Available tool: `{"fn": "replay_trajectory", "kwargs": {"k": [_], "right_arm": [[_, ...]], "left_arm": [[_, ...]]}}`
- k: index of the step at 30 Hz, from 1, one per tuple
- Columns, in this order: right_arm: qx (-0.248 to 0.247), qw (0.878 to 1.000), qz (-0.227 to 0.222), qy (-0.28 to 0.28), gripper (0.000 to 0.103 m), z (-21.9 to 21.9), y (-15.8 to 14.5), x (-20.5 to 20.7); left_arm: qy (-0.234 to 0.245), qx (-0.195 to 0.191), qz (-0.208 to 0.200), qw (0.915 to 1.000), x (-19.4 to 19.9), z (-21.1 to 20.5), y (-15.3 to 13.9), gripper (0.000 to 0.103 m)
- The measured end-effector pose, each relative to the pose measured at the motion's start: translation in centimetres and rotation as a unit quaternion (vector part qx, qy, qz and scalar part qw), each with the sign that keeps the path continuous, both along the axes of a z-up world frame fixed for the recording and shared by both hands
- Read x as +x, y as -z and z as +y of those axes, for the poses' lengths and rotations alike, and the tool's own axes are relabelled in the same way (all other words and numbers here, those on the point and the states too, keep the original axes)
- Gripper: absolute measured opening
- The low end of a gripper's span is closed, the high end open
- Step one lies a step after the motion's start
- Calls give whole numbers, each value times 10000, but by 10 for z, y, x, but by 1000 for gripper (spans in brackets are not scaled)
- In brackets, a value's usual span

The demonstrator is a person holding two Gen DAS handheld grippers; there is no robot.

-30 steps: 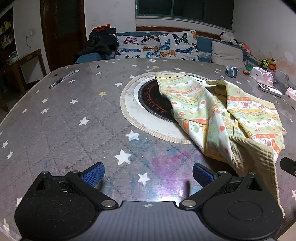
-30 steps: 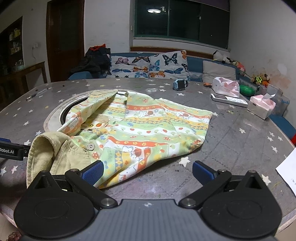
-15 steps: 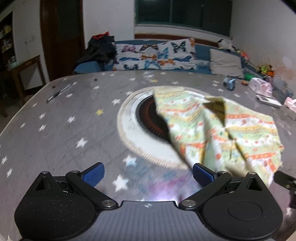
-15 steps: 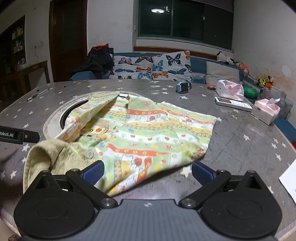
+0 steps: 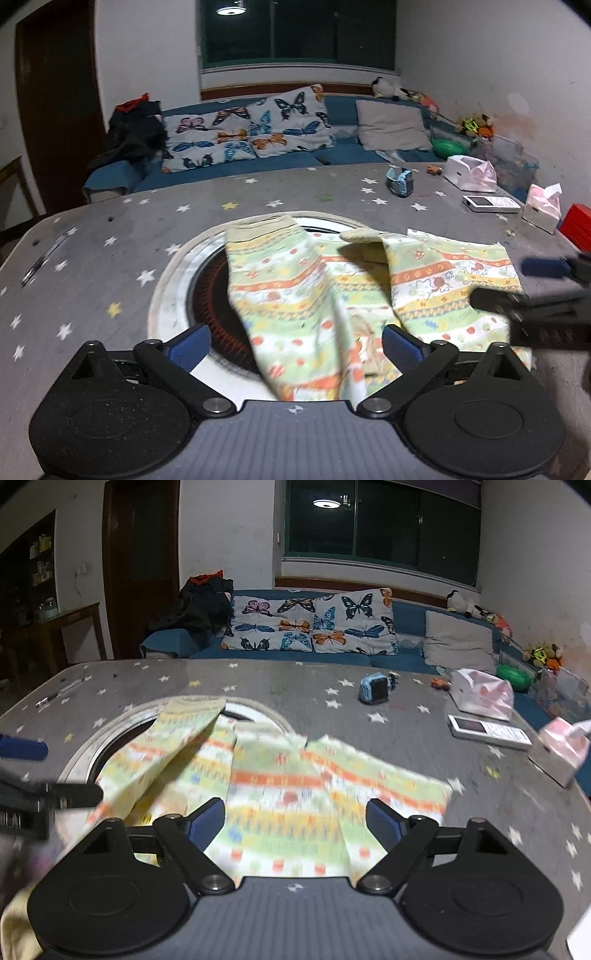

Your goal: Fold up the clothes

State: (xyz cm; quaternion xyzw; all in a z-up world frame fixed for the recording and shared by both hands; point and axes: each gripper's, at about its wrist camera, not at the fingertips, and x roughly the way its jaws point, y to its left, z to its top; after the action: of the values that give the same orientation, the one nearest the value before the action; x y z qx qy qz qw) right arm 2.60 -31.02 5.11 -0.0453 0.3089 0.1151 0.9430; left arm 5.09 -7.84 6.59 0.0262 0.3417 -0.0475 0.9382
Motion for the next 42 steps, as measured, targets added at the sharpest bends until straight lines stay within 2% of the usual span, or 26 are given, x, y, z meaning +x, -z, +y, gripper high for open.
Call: {"fn": "replay_trajectory", "kwargs": {"k": [5, 13, 15, 17, 19, 20, 21, 22, 24, 25, 26, 31, 36, 42], "right_arm": [[139, 9995, 166, -241, 79, 8, -1, 41], [-177, 9969, 371, -675, 78, 40, 14, 93], [-324, 9961, 456, -681, 71, 45, 23, 103], [-352, 9958, 567, -626, 66, 45, 32, 111], [-209, 9960, 677, -542, 55, 38, 37, 115], [-115, 9960, 731, -495, 46, 33, 40, 116], [-24, 9961, 758, -447, 37, 28, 40, 116], [63, 9963, 759, -397, 33, 23, 39, 114], [212, 9966, 734, -302, 20, 14, 35, 109], [242, 9970, 687, -272, 18, 10, 33, 106], [272, 9974, 621, -237, 16, 6, 30, 102], [402, 9988, 262, 50, 13, -21, 9, 74], [674, 9970, 26, 377, 13, -59, -11, 40], [743, 9945, -180, 716, 13, -97, -21, -6]], "left_arm": [[165, 28, 120, 9998, 26, -5, 5, 92], [367, 44, 375, 9986, 65, -9, 17, 85], [392, 90, 481, 9980, 74, -11, 23, 81], [373, 107, 593, 9975, 82, -11, 28, 73], [367, 90, 670, 9970, 87, -9, 33, 59], [346, 73, 702, 9969, 88, -7, 35, 55], [324, 56, 734, 9968, 89, -5, 37, 44], [308, 24, 757, 9967, 89, -3, 39, 32], [277, -55, 775, 9966, 89, 3, 41, 20], [260, -101, 769, 9966, 88, 5, 41, 11], [205, -137, 726, 9971, 84, 9, 39, 8], [-101, -309, 483, 9983, 59, 30, 27, 3], [-408, -481, 239, 9977, 34, 51, 14, 3], [-825, -592, 127, 9947, -9, 80, 10, 1]]}}
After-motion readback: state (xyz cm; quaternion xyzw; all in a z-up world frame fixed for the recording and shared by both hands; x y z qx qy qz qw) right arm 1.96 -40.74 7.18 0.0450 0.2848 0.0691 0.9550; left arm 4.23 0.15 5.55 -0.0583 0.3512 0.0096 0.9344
